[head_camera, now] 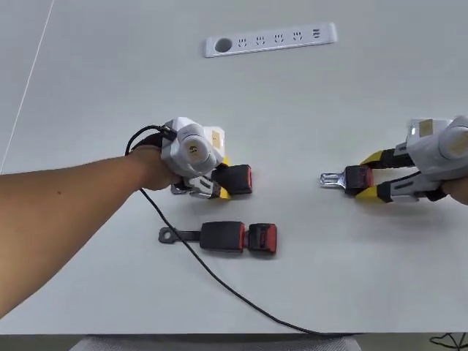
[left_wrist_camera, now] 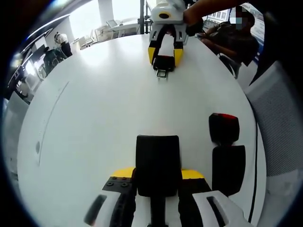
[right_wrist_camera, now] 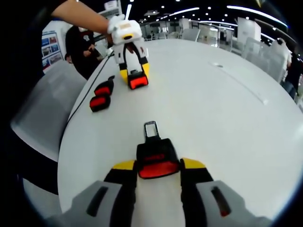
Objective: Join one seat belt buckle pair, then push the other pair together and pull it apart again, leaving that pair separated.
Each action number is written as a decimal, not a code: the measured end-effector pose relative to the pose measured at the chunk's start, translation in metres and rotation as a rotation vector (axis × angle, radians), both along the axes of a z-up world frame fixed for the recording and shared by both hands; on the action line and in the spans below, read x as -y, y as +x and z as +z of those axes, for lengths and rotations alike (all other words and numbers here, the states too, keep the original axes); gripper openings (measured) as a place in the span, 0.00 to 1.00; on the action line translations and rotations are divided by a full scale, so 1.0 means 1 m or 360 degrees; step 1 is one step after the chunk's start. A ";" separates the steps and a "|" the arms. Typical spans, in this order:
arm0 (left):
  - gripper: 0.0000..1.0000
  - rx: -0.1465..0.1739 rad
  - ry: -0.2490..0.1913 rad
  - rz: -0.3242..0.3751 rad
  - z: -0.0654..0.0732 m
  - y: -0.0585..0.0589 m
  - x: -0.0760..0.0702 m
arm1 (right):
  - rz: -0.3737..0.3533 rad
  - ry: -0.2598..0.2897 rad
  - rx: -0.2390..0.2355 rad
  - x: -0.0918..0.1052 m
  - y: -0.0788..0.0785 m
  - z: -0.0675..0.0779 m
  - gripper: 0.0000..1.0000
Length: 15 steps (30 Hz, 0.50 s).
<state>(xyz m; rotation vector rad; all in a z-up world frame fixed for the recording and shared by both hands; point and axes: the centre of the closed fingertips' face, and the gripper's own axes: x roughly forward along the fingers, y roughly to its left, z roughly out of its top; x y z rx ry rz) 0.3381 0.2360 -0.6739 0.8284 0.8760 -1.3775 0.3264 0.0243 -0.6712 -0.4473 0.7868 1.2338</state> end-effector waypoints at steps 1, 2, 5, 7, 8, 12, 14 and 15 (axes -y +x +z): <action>0.35 0.0003 0.0008 -0.0006 0.000 0.000 0.000 | -0.0010 -0.0008 -0.0004 0.003 0.000 0.000 0.36; 0.35 0.0006 0.0018 -0.0015 0.000 0.000 0.000 | -0.0030 -0.0014 -0.0017 0.008 -0.001 -0.001 0.36; 0.35 0.0002 0.0050 -0.0018 0.000 0.000 0.001 | -0.0034 -0.0015 -0.0006 0.014 -0.001 -0.002 0.36; 0.35 0.0001 0.0057 -0.0020 0.000 0.000 0.001 | -0.0046 -0.0017 -0.0009 0.017 -0.002 -0.002 0.36; 0.35 0.0001 0.0059 -0.0020 0.000 0.000 0.000 | -0.0050 -0.0019 -0.0012 0.018 -0.003 -0.003 0.36; 0.35 0.0000 0.0062 -0.0005 0.000 0.001 0.001 | -0.0080 -0.0010 -0.0020 0.021 -0.003 -0.003 0.36; 0.35 0.0001 0.0066 -0.0004 -0.001 0.001 0.001 | -0.0093 -0.0002 -0.0022 0.021 -0.004 -0.003 0.36; 0.36 0.0001 0.0076 -0.0002 -0.001 0.000 0.001 | -0.0102 0.0000 -0.0029 0.022 -0.004 -0.003 0.36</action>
